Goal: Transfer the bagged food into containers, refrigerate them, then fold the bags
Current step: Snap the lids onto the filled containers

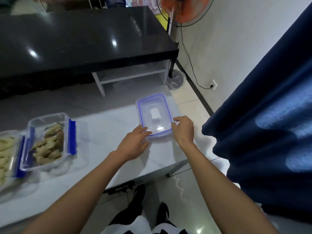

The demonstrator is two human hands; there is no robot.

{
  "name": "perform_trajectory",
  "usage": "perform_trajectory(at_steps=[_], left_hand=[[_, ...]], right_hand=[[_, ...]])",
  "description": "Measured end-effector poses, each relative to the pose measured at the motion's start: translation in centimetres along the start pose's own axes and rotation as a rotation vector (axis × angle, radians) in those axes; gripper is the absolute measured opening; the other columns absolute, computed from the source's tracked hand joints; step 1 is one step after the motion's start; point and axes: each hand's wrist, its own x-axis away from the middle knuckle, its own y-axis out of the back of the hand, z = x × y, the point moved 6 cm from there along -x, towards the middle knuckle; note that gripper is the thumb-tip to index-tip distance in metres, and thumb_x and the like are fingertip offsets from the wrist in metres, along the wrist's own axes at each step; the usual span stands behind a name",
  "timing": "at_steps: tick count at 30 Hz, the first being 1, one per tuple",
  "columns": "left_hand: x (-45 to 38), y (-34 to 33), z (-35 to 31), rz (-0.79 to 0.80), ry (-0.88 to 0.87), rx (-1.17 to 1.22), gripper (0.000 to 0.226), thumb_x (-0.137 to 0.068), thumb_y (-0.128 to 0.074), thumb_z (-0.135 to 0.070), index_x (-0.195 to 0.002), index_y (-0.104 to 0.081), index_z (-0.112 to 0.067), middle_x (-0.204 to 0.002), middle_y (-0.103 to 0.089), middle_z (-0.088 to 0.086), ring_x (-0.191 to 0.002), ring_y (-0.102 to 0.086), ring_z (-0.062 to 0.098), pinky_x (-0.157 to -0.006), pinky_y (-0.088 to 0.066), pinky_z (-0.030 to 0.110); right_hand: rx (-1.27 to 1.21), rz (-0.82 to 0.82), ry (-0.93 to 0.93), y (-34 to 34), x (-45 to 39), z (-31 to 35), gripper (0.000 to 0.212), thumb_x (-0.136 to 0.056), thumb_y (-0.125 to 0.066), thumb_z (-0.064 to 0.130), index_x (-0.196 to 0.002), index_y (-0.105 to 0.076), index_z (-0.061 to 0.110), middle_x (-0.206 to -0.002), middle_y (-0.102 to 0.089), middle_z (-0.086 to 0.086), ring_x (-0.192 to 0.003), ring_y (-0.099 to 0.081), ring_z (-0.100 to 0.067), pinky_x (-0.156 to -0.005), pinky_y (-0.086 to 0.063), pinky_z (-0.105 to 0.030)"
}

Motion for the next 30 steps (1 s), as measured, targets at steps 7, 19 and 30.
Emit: perform_trajectory(at_steps=[7, 19, 30], left_hand=[[1.2, 3.2, -1.4, -0.165, 0.258, 0.355, 0.032, -0.1, -0.06, -0.028, -0.132, -0.064, -0.025, -0.139, -0.062, -0.005, -0.131, -0.053, 0.012, -0.109, -0.036, 0.024], [8.8, 8.8, -1.2, -0.663, 0.651, 1.114, 0.021, -0.104, -0.053, -0.037, -0.113, -0.062, -0.02, -0.114, -0.071, 0.004, -0.103, -0.071, 0.021, -0.084, -0.063, 0.044], [21.5, 10.0, 5.3, -0.919, 0.764, 1.372, 0.017, -0.108, -0.04, -0.015, -0.109, -0.056, -0.008, -0.108, -0.074, 0.019, -0.083, -0.075, 0.037, -0.062, -0.062, 0.044]], right_hand=[[-0.39, -0.003, 0.034, 1.8, 2.8, 3.6, 0.014, -0.089, -0.061, 0.01, -0.082, -0.072, 0.016, -0.078, -0.069, 0.007, -0.072, -0.069, -0.021, -0.073, -0.06, -0.04], [-0.537, 0.274, 0.483, -0.2, 13.6, 10.8, 0.027, -0.086, -0.076, 0.015, -0.111, -0.074, 0.024, -0.105, -0.069, 0.023, -0.099, -0.064, -0.003, -0.085, -0.049, -0.014], [-0.324, 0.552, 0.37, -7.5, 17.2, 12.3, 0.041, -0.099, -0.06, 0.032, -0.139, -0.056, 0.028, -0.147, -0.051, 0.011, -0.134, -0.048, -0.01, -0.11, -0.042, -0.032]])
